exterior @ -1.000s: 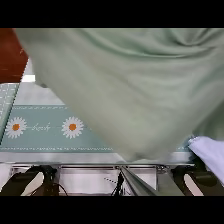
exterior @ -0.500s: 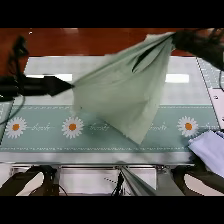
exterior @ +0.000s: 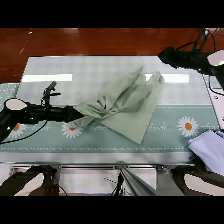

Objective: Fold the shirts.

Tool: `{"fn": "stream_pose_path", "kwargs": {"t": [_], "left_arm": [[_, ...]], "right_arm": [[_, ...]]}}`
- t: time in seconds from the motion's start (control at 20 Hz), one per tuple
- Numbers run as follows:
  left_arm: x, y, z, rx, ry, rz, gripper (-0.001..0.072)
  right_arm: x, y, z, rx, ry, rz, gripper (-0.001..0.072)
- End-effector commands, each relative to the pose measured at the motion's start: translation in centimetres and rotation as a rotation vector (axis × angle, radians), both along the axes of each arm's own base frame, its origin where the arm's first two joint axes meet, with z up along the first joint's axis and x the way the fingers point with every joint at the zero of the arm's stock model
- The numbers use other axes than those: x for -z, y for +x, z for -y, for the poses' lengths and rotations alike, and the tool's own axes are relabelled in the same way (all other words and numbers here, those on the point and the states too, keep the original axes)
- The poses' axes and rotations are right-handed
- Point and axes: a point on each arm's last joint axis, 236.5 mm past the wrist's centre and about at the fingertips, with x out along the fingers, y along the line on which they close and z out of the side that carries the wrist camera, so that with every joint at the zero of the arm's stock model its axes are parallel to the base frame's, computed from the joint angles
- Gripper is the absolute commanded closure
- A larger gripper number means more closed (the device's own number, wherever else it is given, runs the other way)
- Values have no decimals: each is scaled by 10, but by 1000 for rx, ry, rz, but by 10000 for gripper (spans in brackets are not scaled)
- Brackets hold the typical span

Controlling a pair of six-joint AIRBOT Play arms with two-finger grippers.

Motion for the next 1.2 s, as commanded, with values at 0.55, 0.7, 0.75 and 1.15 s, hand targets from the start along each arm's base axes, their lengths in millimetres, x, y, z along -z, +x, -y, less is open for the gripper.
{"fn": "stream_pose_path", "kwargs": {"t": [0.55, 0.7, 0.75, 1.15], "left_arm": [[5, -1, 0, 7, 6, 14, 692], [5, -1, 0, 8, 6, 14, 692], [5, -1, 0, 8, 6, 14, 692], [5, -1, 0, 8, 6, 14, 692]], "right_arm": [[164, -288, 23, -170, 57, -983, 273], [187, -297, -35, -193, 190, -929, 223], [193, -299, -44, -203, 182, -919, 217], [212, -296, -87, -175, 57, -842, 217]]}}
